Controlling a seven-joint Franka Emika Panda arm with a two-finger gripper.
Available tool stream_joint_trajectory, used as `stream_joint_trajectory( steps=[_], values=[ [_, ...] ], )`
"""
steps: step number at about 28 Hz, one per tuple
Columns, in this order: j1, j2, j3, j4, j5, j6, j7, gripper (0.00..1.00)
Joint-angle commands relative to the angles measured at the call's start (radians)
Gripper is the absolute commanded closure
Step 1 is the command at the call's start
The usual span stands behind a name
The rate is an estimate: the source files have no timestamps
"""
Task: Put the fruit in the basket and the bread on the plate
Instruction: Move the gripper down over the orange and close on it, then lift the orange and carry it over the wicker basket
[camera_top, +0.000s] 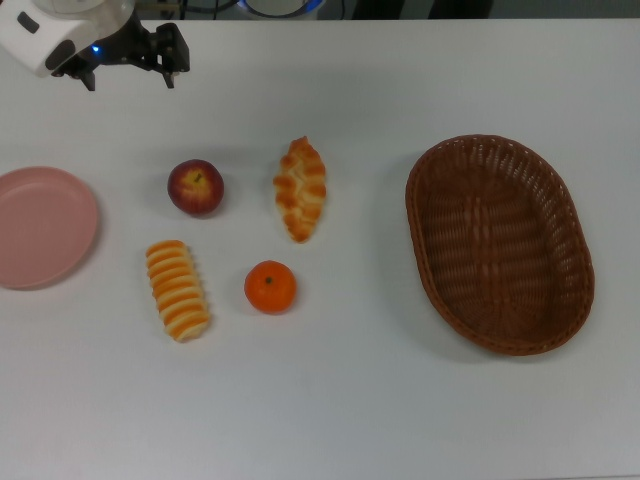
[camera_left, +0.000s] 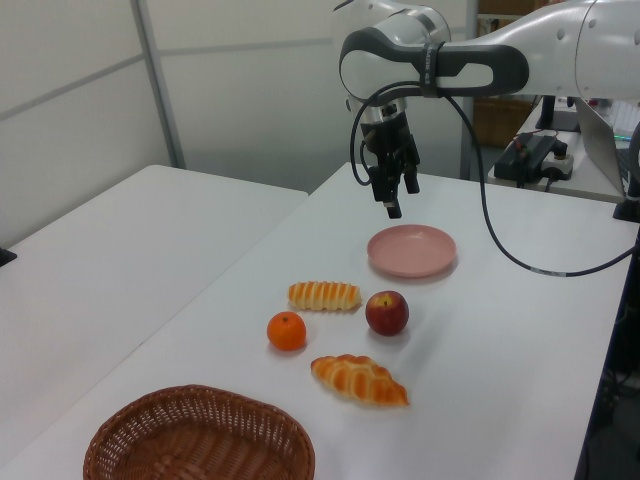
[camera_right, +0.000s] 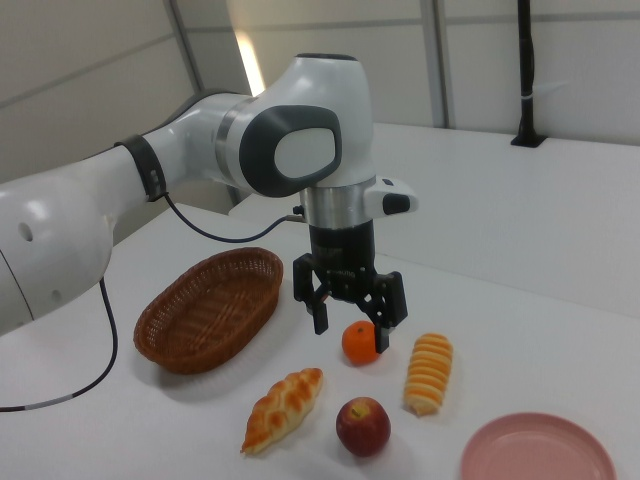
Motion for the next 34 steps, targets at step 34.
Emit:
stream_joint_trajectory(
  steps=[34],
  values=[
    [0.258, 0.348, 0.008, -0.049, -0.024, 0.709, 0.007, 0.0]
  ],
)
